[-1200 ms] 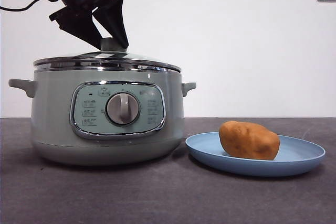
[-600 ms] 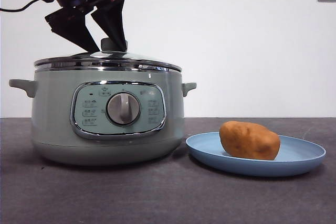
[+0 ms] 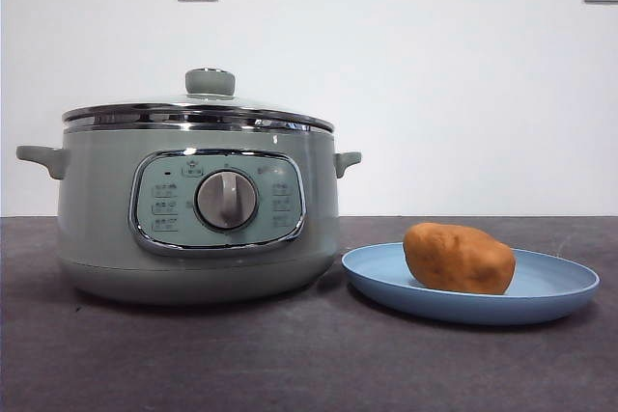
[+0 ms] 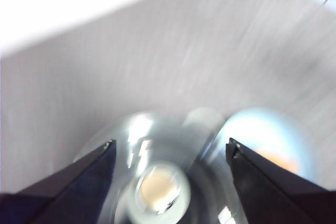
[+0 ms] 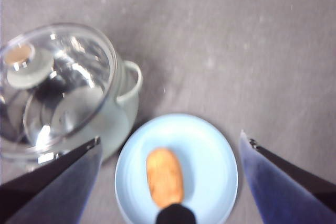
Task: Take the potato out from the steamer,put the potato on the plate,close the lid
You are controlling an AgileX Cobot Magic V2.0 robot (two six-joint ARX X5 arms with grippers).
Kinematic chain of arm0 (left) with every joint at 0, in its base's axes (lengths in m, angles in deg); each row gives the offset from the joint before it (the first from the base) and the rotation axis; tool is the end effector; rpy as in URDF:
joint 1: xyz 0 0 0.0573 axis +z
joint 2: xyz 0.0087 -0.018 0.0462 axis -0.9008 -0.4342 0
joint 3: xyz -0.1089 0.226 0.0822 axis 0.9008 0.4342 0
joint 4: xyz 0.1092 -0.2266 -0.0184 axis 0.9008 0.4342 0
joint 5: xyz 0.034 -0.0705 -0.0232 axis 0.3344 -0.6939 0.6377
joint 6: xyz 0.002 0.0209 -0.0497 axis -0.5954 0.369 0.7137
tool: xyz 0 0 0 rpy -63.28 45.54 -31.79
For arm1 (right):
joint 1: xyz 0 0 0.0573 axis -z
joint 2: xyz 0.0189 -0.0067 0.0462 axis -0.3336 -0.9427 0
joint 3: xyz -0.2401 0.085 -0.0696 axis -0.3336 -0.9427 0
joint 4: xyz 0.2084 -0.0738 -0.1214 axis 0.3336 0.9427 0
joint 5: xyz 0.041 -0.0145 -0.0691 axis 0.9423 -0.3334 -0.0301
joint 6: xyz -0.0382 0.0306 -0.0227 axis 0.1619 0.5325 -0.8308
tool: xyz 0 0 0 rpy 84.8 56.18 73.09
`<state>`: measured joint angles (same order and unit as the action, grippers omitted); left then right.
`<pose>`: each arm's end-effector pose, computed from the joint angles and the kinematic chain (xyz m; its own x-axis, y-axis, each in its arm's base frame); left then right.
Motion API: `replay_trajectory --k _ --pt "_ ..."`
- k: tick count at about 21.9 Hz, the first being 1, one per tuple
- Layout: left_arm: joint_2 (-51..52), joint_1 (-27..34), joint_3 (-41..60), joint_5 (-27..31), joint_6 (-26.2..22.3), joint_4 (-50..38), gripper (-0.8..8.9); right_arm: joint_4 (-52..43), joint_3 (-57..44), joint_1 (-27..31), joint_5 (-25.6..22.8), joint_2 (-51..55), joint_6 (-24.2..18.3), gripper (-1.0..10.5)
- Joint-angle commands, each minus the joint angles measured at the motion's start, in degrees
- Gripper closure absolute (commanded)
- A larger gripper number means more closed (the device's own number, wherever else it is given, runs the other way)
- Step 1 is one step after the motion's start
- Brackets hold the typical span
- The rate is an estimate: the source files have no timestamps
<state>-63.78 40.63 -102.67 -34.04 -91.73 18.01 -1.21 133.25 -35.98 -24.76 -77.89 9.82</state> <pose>0.2485 -0.1153 0.4611 0.6971 -0.5310 -0.4818 0.5875 0.8082 -0.0406 0.1933 0.0619 0.3954 0.7298 0.3796 -0.5687 -0.3885 0.9146 0.1119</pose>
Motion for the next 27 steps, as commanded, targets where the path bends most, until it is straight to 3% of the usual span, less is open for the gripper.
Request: replay_trajectory --k 1,5,8,9,10,11,27 --pt "4.3 0.0 -4.6 -2.1 0.0 0.6 4.59 -2.2 -0.1 0.0 0.3 0.2 -0.7 5.1" --pt "12.4 -0.1 -6.3 -2.1 0.0 0.3 4.68 -4.0 -0.1 0.0 8.0 1.1 -0.9 5.1" --pt "15.1 0.0 -6.3 -1.6 -0.1 2.5 4.69 -5.6 -0.1 -0.1 9.0 1.7 -0.9 5.2" --pt "15.3 0.0 -6.3 -1.6 -0.4 3.6 5.13 -5.6 -0.1 -0.1 9.0 2.0 -1.0 6.5" --pt "15.3 0.0 -6.3 -1.6 -0.8 5.0 6.67 -5.6 -0.1 -0.1 9.0 2.0 -1.5 8.4" --pt "15.3 0.0 -6.3 -1.6 -2.1 6.8 8.31 -5.6 -0.1 0.0 9.0 2.2 -2.6 9.5" --pt "14.4 0.1 -6.3 -1.6 -1.8 9.7 8.17 -8.0 -0.1 0.0 7.1 2.2 -2.4 9.5"
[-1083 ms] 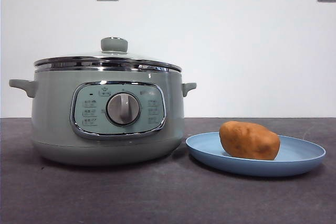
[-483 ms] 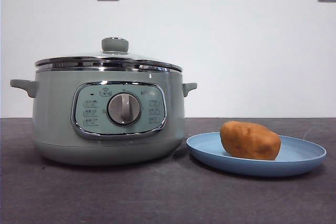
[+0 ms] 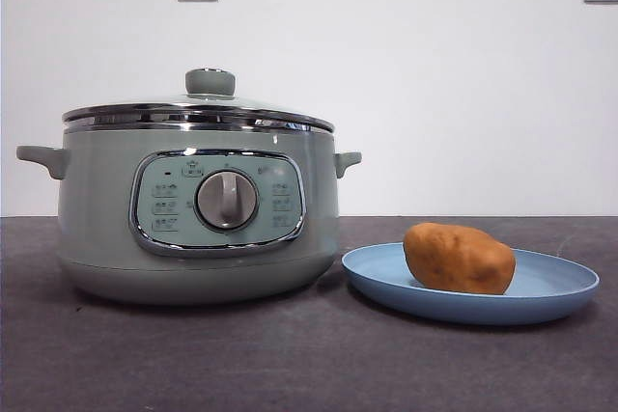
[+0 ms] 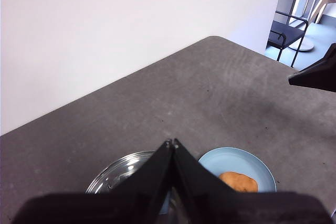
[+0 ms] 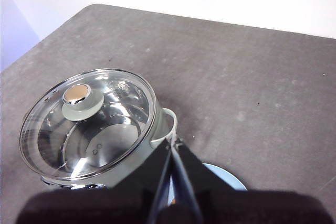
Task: Take the potato out from the steamer,put the potato on the plate,close the lid
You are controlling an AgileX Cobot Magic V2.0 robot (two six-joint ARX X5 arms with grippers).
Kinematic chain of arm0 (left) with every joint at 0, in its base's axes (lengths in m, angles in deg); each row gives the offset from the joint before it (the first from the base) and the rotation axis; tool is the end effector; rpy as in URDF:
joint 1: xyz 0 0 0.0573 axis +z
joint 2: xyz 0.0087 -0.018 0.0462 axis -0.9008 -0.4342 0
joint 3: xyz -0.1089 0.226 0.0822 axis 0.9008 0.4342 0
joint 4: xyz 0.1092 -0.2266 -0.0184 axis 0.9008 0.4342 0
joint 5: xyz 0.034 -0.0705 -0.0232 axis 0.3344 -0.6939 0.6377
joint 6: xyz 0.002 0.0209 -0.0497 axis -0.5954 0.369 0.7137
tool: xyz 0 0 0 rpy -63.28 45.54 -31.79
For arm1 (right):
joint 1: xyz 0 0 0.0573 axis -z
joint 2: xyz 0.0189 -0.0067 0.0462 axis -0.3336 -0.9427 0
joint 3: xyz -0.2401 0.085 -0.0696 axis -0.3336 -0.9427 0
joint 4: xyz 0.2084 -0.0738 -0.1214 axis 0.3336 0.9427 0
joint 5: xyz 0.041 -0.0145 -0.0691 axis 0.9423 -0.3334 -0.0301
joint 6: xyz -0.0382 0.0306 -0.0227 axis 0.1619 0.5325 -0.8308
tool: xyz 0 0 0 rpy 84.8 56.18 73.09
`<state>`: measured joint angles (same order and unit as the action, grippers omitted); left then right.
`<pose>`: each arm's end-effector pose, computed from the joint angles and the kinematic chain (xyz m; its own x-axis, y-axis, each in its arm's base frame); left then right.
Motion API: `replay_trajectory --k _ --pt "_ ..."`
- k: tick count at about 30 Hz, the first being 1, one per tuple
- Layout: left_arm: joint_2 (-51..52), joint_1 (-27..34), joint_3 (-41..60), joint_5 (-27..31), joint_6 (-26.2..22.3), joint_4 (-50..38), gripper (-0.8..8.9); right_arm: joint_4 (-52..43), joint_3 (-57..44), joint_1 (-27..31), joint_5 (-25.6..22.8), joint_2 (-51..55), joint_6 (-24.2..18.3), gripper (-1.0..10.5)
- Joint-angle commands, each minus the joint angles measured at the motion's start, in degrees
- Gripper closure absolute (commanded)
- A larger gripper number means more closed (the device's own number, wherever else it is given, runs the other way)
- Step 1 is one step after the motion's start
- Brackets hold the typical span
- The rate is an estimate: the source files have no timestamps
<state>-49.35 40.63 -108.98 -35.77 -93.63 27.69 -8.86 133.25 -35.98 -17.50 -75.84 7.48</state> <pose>0.1374 -0.0676 0.5247 0.7497 -0.5861 -0.3074 0.6217 0.7829 0.0235 0.1875 0.0640 0.4133 0.7515 0.5149 -0.4126 -0.5211 0.8467 0.1075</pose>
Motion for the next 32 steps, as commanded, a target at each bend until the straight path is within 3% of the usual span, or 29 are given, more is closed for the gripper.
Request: replay_trajectory --k 1,11,20,26,32 --pt "0.0 0.1 0.0 0.1 0.1 0.0 8.17 -0.3 -0.1 0.0 -0.2 0.1 -0.1 9.5" --pt "-0.1 0.2 0.0 0.1 0.2 0.1 8.17 -0.3 -0.1 0.0 -0.2 0.1 -0.1 9.5" --pt "4.9 4.5 4.7 1.2 0.5 -0.6 8.17 -0.2 -0.1 0.0 -0.2 0.1 -0.1 9.5" --pt "14.7 7.7 23.3 1.2 6.2 -16.7 8.17 -0.2 -0.1 0.0 -0.2 0.1 -0.1 9.5" --pt "30.1 11.1 50.9 1.1 13.5 -35.9 8.17 -0.2 -0.1 0.0 -0.2 0.1 -0.1 9.5"
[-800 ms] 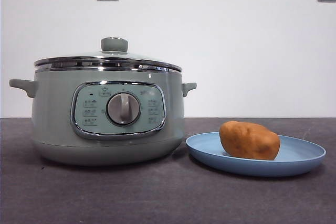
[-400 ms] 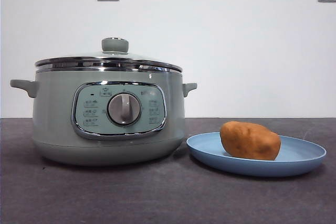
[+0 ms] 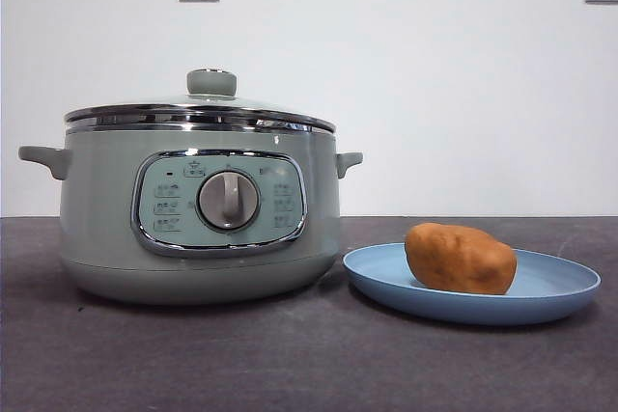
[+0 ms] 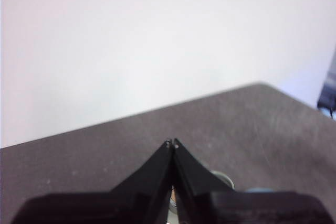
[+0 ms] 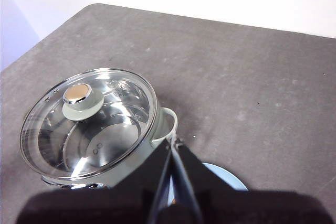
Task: Take the potato out from the steamer,put the potato on the plate,close the lid
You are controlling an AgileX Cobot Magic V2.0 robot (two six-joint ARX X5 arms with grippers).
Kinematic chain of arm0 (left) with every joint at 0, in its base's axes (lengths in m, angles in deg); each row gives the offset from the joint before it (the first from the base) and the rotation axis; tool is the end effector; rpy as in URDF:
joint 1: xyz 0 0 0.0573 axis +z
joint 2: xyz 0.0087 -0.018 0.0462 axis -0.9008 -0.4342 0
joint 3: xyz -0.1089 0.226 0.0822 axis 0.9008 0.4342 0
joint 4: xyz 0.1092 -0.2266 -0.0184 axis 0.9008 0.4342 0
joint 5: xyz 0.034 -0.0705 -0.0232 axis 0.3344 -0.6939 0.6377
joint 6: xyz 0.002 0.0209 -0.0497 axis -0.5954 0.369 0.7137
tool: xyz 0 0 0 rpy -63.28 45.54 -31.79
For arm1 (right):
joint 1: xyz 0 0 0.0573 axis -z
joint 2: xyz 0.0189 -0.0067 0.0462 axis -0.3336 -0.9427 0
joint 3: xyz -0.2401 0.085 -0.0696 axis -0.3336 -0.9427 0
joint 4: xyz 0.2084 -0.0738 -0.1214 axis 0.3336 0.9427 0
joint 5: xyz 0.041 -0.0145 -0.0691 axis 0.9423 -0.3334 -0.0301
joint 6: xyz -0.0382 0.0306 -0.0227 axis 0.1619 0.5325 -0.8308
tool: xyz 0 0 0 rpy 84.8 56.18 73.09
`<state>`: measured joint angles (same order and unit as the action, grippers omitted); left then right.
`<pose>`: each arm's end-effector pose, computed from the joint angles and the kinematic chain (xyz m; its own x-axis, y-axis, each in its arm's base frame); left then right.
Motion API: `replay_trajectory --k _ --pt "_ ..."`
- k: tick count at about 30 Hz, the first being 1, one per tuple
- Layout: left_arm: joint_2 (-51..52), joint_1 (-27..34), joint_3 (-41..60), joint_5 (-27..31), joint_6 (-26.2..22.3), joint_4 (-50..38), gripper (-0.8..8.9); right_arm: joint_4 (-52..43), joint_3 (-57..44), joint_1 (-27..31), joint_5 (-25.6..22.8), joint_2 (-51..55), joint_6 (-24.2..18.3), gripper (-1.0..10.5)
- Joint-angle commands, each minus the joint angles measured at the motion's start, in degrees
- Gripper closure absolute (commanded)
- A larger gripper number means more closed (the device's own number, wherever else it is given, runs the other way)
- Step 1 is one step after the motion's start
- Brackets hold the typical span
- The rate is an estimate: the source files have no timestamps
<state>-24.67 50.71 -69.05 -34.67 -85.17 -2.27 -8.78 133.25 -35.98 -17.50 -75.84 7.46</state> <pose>0.1101 -0.0330 0.4394 0.8958 -0.4399 -0.0635 0.4367 0.8977 -0.0584 0.1874 0.0639 0.4132 0.7509 0.5147 -0.4138 -0.5211 0.8467 0.1076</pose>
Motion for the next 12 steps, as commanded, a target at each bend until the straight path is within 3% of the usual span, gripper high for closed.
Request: replay_trajectory --k 1,7,12 --pt "8.3 1.7 15.8 0.0 6.5 -8.7 8.17 -0.3 -0.1 0.0 -0.2 0.1 -0.1 9.5" --pt "23.1 5.1 39.8 0.5 12.3 -22.1 8.17 -0.3 -0.1 0.0 -0.2 0.1 -0.1 9.5" --pt "31.7 6.2 52.7 0.5 14.4 -28.3 8.17 -0.3 -0.1 0.0 -0.2 0.1 -0.1 9.5"
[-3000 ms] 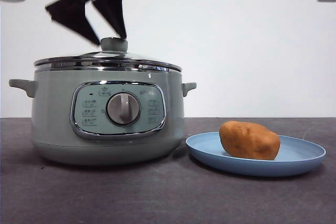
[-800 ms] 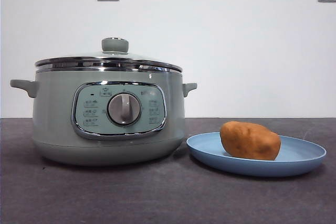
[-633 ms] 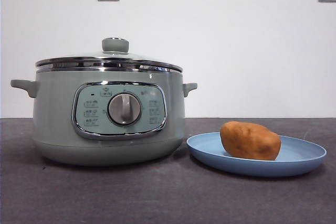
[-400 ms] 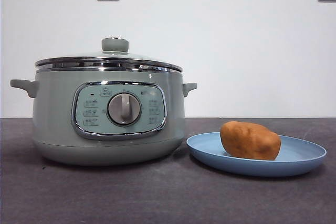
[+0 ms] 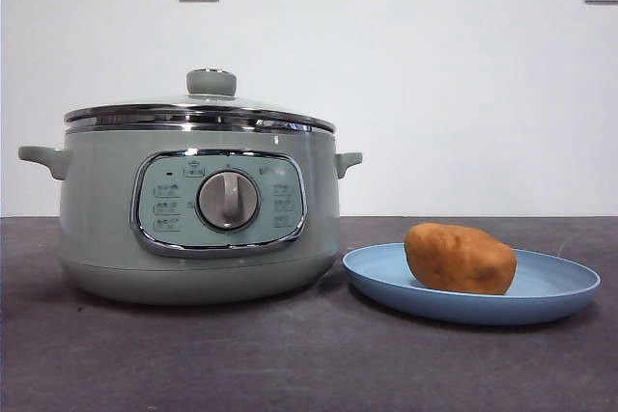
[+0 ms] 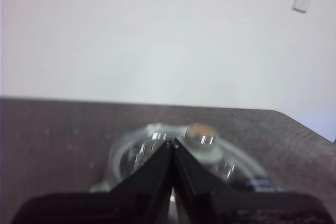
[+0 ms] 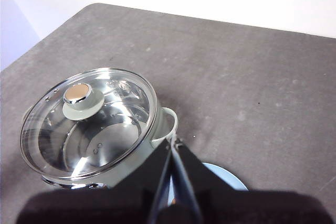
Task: Take the potato out from the steamer,put the potato on the plate,close the lid
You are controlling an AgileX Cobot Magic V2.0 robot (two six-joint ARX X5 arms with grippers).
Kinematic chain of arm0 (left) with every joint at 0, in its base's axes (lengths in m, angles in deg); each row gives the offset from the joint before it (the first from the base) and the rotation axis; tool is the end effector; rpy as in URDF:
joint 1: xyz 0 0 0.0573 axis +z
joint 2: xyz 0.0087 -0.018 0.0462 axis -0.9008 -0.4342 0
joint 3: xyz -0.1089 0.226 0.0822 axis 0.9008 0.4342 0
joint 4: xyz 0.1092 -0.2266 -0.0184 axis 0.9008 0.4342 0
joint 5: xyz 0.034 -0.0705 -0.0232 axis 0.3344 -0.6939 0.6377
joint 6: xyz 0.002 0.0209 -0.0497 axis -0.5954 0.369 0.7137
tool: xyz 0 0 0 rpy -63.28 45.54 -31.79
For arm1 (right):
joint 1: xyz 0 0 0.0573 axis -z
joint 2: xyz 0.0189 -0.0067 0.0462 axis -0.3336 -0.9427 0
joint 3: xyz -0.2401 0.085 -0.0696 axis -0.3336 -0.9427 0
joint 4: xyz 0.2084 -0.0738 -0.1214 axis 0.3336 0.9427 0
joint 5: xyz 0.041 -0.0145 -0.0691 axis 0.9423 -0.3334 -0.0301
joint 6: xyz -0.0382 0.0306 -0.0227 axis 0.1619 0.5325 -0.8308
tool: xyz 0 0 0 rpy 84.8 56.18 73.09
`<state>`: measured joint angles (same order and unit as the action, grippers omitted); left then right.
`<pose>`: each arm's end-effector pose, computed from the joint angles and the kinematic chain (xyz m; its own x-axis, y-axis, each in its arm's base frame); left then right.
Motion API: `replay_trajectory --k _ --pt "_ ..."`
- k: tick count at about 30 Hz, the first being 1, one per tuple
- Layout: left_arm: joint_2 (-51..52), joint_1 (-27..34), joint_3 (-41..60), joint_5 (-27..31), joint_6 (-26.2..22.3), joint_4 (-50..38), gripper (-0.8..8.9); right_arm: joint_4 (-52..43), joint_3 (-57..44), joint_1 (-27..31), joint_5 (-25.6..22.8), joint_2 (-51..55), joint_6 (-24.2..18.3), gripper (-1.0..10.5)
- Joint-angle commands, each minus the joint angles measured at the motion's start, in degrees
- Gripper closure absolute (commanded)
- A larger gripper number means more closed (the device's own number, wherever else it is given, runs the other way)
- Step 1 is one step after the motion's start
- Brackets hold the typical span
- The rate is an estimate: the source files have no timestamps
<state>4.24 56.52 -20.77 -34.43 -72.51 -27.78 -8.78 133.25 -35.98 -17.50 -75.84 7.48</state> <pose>0.0937 -0.0190 0.2606 0.9384 -0.3432 0.0410 0.3420 0.9049 -0.2533 0.1874 0.0639 0.4132 0.7509 0.5147 -0.4138 -0.5209 0.8467 0.1079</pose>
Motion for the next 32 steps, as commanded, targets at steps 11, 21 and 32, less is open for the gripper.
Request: replay_trajectory --k 11,21,32 --pt "10.3 0.4 17.2 0.2 1.7 -4.1 8.17 -0.3 -0.1 0.0 -0.2 0.1 -0.1 9.5" --pt "13.2 0.4 19.5 1.4 1.7 2.1 8.17 -0.3 -0.1 0.0 -0.2 0.1 -0.1 9.5" --pt "13.8 0.4 19.5 3.3 2.6 8.8 8.17 -0.3 -0.1 0.0 -0.2 0.1 -0.1 9.5"
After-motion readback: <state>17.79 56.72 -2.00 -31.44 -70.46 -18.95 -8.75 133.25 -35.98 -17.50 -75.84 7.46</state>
